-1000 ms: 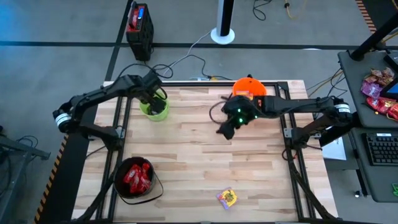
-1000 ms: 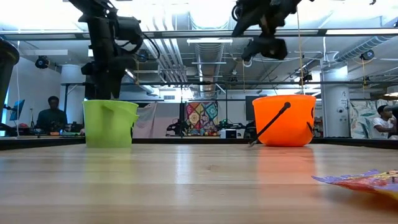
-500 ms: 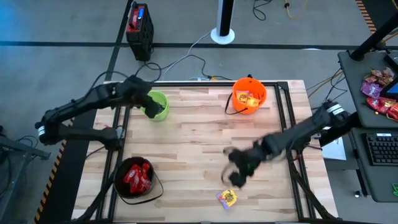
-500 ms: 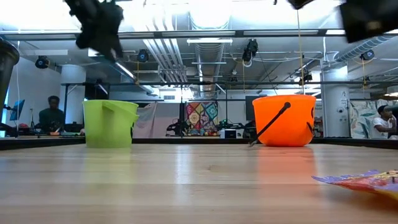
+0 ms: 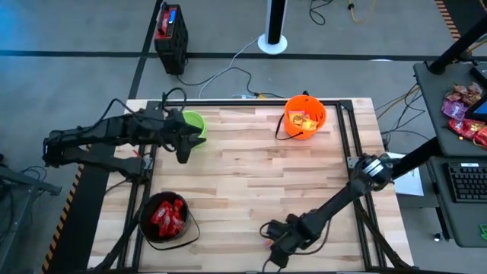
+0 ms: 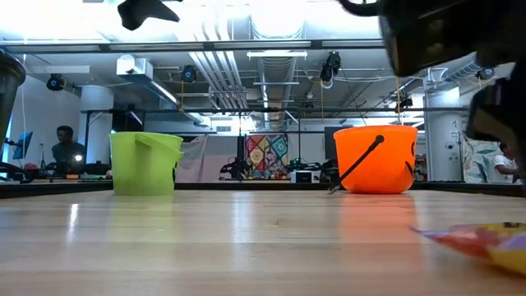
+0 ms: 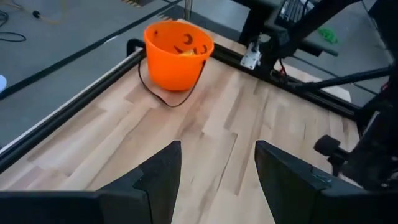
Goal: Sort candy by brand, put in halloween buckets
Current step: Put the yellow candy into the orange bucket
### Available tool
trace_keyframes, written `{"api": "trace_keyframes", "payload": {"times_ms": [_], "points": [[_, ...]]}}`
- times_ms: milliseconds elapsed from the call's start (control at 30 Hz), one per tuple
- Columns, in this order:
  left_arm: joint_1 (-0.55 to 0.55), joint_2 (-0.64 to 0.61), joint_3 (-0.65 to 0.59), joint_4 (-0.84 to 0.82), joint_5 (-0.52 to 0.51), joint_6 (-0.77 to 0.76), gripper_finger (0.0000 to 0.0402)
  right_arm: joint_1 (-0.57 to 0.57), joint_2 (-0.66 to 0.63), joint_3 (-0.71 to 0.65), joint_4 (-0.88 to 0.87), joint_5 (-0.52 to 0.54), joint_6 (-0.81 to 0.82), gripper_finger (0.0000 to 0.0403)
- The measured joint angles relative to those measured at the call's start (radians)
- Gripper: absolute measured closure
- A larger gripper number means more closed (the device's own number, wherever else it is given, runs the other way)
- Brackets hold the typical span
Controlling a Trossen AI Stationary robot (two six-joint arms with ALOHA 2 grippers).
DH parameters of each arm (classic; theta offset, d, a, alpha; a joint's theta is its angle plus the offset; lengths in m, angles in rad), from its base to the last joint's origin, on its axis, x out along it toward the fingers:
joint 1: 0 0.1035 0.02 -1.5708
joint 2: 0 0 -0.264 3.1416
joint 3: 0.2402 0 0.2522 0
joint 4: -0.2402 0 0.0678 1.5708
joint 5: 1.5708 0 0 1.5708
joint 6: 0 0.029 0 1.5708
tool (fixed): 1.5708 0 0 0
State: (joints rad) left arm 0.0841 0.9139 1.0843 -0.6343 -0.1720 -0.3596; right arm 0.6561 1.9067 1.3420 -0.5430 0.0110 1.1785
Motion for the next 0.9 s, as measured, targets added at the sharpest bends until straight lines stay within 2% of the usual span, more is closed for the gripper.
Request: {"api": "trace_keyframes", "payload": {"times_ms": [167, 267, 367, 533, 667, 900], "points": [[-0.023, 0.001, 0.000, -0.006, -0.002, -0.014, 0.0214, -0.015, 0.094, 0.051, 0.007, -0.003, 0.014, 0.0190], [-0.024, 0.000, 0.000, -0.014, -0.002, -0.016, 0.0214, -0.015, 0.103, 0.060, 0.005, 0.011, 0.014, 0.0210], [-0.024, 0.004, 0.000, -0.013, -0.003, -0.016, 0.0214, -0.016, 0.098, 0.049, -0.003, 0.023, 0.019, 0.0258], [-0.024, 0.026, 0.000, -0.013, -0.004, -0.007, 0.0214, -0.027, 0.096, 0.046, -0.009, 0.016, 0.001, 0.0374], [-0.024, 0.048, 0.000, -0.013, -0.004, 0.005, 0.0214, -0.040, 0.067, 0.044, -0.053, 0.018, -0.009, 0.0388], [-0.024, 0.082, 0.000, -0.013, -0.004, 0.010, 0.0214, -0.063, -0.080, 0.038, -0.218, 0.164, 0.025, 0.0394]]}}
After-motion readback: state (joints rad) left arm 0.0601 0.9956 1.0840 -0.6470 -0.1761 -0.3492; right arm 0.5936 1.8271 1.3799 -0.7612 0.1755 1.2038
